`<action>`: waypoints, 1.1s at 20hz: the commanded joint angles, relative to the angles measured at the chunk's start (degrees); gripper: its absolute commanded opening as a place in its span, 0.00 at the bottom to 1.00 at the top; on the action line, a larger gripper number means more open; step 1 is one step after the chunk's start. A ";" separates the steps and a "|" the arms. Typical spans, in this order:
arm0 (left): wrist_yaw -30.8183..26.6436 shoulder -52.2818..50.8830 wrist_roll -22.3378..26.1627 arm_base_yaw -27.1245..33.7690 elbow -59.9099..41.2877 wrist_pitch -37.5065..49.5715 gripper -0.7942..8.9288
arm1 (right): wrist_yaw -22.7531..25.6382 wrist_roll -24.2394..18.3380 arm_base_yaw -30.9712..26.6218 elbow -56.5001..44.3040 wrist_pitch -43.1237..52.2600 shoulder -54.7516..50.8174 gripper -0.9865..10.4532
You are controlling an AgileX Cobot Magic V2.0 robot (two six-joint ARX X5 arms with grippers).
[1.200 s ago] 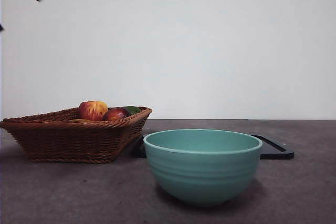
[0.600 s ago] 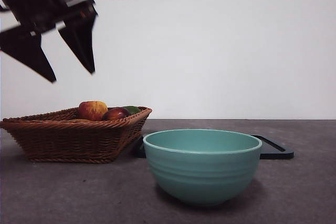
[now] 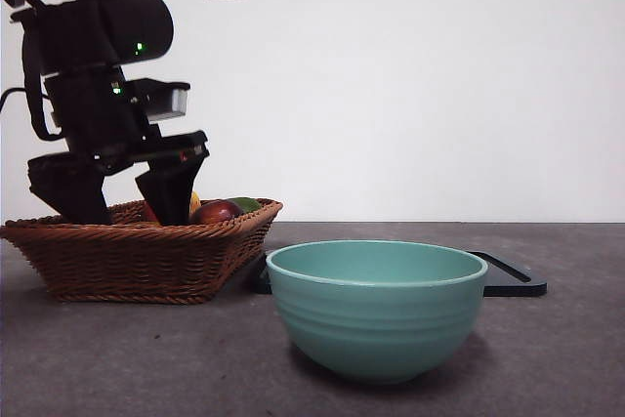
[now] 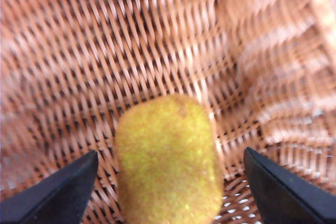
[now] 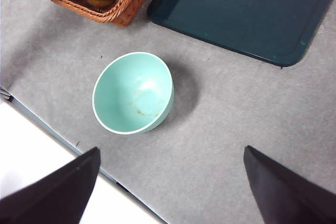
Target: Pick up the wifruite, put it on the bowl, pick up the plate, put it on desk
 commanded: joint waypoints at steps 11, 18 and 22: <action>-0.04 -4.87 0.04 -1.09 1.51 0.04 0.27 | -0.07 0.63 0.13 1.11 0.37 0.26 0.47; 6.45 -22.99 -0.04 -12.33 3.04 -8.09 0.27 | -0.04 0.74 0.13 1.11 0.44 0.26 0.47; 6.43 -20.79 -1.16 -22.25 3.04 -7.06 0.27 | -0.04 1.49 0.13 1.11 0.52 0.26 0.47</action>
